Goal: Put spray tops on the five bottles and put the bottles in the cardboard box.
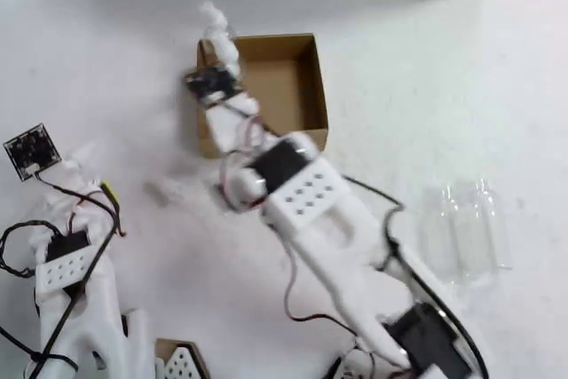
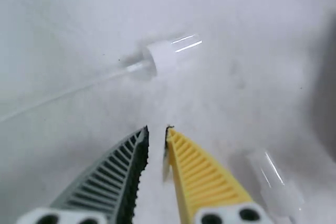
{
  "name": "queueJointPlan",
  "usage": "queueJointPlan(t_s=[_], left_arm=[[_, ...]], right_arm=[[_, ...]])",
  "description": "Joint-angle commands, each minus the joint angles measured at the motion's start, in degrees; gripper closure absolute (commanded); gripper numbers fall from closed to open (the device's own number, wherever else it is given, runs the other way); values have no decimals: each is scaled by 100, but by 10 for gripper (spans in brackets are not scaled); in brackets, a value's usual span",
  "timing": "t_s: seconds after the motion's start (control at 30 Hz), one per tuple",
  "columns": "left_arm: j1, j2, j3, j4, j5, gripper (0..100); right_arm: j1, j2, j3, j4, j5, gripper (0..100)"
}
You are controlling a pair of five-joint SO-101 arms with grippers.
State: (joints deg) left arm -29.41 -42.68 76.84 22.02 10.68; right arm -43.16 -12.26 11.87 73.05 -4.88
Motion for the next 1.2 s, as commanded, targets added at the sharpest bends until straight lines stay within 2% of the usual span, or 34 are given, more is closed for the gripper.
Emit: queueJointPlan(t_s=[0.0, 0.17, 0.3, 0.37, 0.43, 0.53, 0.63, 0.8, 1.03, 1.17], left_arm=[[-48, 22, -53, -176, 26, 932], [-48, 22, -53, -167, 26, 932], [-31, 22, -53, -141, 26, 933], [-22, 22, -53, -141, 26, 935], [-22, 22, -53, -141, 26, 935], [-22, 22, -44, -141, 26, 935], [-22, 22, -44, -141, 26, 935], [-22, 22, -9, -132, 26, 935], [-22, 22, 18, -132, 26, 935], [-22, 22, 26, -132, 26, 935]], right_arm=[[875, -884, -273, 848, 844, 936], [2387, -1569, -273, 2026, 1495, 957], [4040, -1974, -141, 2536, 2884, 961], [4831, -2114, 167, 2448, 3771, 961], [5490, -2193, 536, 2246, 4343, 961], [6387, -2290, 1108, 1763, 4747, 959], [7108, -2273, 1521, 1156, 4826, 957], [7705, -2237, 2171, 242, 5266, 955], [7749, -2237, 2567, -295, 5433, 829], [7723, -2237, 2567, -532, 5433, 853]])
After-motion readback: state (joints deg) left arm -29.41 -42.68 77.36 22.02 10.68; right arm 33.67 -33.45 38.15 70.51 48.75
